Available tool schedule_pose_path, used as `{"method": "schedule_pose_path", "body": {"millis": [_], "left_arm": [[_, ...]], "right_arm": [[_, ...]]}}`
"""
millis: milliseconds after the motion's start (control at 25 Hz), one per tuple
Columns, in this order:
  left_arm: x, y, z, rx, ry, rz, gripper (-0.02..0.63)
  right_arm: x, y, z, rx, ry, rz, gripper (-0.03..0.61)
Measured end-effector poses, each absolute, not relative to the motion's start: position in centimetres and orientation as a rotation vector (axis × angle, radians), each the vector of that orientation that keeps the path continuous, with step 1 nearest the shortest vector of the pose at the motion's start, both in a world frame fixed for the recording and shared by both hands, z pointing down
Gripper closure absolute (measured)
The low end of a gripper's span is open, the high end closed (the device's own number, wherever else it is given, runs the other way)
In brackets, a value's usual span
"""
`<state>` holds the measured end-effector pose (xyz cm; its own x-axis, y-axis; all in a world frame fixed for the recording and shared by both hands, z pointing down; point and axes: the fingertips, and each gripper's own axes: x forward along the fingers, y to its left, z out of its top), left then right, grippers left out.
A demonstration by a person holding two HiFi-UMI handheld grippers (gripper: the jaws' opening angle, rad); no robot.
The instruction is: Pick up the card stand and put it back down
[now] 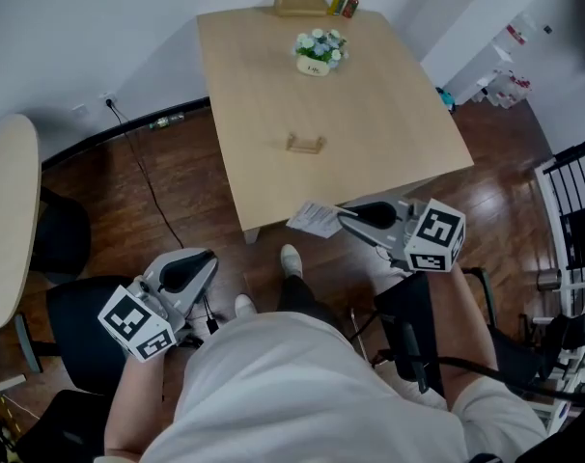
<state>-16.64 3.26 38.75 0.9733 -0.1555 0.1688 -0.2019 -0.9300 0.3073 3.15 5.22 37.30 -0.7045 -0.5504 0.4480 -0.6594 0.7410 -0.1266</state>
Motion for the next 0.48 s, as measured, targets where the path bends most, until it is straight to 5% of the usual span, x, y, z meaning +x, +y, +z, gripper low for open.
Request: {"method": "schedule_pose_path", "body": {"millis": [480], "left_arm": [[-18.2,4.0,39.4,2.8,-0.247,0.204,0.607]], "right_arm": [[-0.9,8.3,36.9,0.886,-2.572,0.394,0.558]]}}
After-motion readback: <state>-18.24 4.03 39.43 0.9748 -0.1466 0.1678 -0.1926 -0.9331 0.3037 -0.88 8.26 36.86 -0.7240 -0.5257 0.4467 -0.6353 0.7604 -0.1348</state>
